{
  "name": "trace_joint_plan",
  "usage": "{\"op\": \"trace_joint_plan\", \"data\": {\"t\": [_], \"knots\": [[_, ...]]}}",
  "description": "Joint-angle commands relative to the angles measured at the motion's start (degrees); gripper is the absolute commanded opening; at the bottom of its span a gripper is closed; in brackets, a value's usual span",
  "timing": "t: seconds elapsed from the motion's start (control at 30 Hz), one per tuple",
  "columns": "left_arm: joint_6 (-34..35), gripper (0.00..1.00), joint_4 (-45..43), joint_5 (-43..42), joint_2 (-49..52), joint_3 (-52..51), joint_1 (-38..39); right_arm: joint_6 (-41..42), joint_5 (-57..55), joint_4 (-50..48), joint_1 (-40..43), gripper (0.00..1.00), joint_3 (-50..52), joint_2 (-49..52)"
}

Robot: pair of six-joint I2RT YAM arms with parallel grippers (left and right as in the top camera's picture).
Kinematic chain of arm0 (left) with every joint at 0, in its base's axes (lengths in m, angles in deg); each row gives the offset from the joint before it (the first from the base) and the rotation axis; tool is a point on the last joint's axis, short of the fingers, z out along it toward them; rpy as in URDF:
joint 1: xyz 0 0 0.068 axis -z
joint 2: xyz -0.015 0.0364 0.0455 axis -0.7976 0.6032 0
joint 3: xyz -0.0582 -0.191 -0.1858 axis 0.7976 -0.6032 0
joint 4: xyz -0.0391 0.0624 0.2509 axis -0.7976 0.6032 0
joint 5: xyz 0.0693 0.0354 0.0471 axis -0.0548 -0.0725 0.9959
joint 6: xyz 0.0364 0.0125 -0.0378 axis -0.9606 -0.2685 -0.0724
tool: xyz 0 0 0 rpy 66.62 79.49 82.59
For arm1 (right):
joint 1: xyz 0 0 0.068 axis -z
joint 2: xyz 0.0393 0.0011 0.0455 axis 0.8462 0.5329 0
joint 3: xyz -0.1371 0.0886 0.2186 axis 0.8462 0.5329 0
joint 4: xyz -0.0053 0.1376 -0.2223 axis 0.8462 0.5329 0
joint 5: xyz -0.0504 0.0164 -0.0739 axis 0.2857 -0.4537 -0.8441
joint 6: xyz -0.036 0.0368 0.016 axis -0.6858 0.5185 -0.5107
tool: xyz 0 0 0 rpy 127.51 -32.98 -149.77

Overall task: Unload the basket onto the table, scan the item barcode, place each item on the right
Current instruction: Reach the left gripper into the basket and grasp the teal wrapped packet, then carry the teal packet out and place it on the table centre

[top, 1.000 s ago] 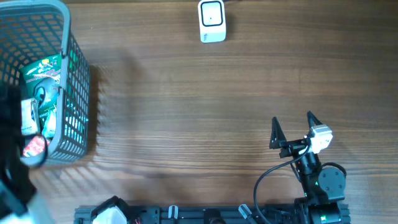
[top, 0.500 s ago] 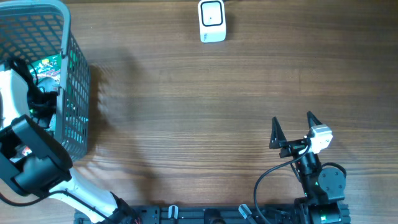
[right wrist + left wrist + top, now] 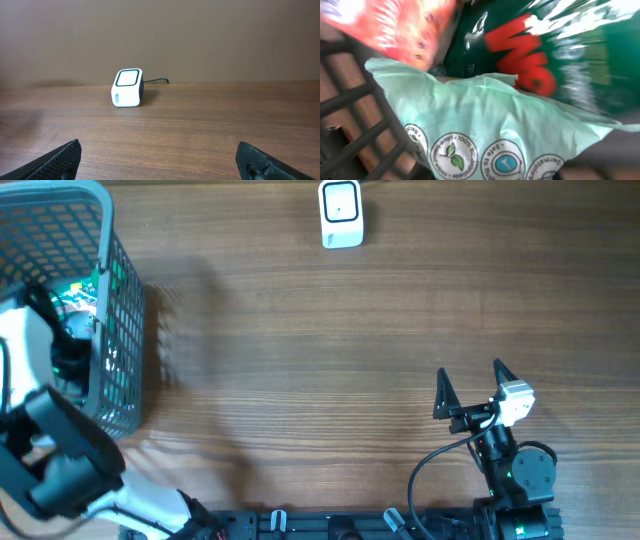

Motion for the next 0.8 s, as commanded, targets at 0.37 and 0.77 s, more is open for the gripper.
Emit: {"op": "trace_joint_plan", "data": {"t": [0.37,0.77], "knots": [[-0.4,0.24,2.2,-24.1,-36.7,27.7,29.0,-0.5,0.0,-0.2,-0.2,1.00,0.1,0.1],[-34.8,0.28,-2.4,-11.0,-3.7,1.5,65.0,-0.5,0.0,-0.2,-0.2,1.00,0.1,0.1]]}}
